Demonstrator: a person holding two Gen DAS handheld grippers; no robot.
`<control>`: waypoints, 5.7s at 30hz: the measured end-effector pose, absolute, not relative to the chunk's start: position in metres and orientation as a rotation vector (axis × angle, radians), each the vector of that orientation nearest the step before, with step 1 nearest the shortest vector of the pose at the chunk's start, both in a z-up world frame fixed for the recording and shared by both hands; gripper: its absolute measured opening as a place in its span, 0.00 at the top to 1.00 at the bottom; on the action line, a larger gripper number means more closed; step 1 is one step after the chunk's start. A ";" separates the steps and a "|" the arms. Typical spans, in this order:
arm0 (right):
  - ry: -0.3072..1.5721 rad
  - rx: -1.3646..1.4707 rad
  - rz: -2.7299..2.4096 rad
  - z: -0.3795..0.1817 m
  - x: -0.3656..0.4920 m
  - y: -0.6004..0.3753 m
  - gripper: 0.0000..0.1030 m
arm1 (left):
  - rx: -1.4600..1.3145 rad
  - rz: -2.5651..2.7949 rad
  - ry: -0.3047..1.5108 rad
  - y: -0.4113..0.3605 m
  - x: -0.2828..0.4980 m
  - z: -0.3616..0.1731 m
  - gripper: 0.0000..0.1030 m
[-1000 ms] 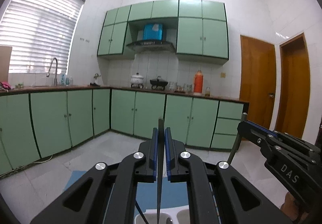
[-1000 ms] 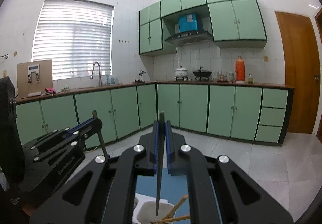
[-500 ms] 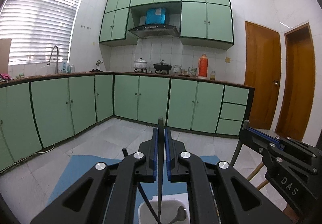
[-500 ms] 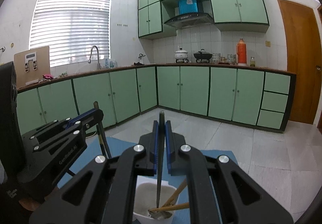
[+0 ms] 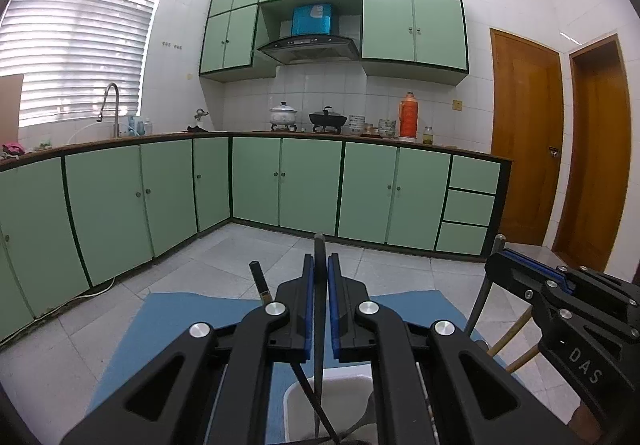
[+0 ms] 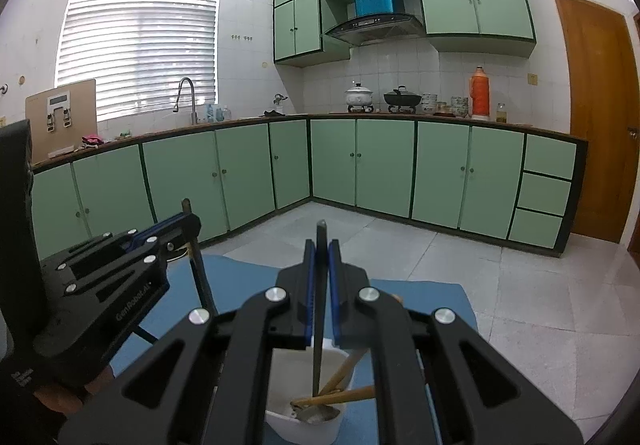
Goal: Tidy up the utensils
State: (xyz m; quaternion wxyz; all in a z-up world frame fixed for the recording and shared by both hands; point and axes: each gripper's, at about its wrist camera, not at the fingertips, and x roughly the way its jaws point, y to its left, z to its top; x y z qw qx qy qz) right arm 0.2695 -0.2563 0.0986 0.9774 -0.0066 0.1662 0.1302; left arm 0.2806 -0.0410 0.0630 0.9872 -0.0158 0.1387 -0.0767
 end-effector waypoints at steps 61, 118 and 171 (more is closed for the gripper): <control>0.337 0.065 0.185 0.071 0.073 -0.309 0.05 | -0.019 -0.074 0.302 -0.003 0.072 0.047 0.06; 0.470 0.013 0.250 0.086 0.045 -0.276 0.05 | 0.003 -0.089 0.414 -0.013 0.019 0.062 0.06; 0.474 0.006 0.252 0.084 0.050 -0.272 0.05 | -0.007 -0.077 0.421 -0.008 0.022 0.056 0.06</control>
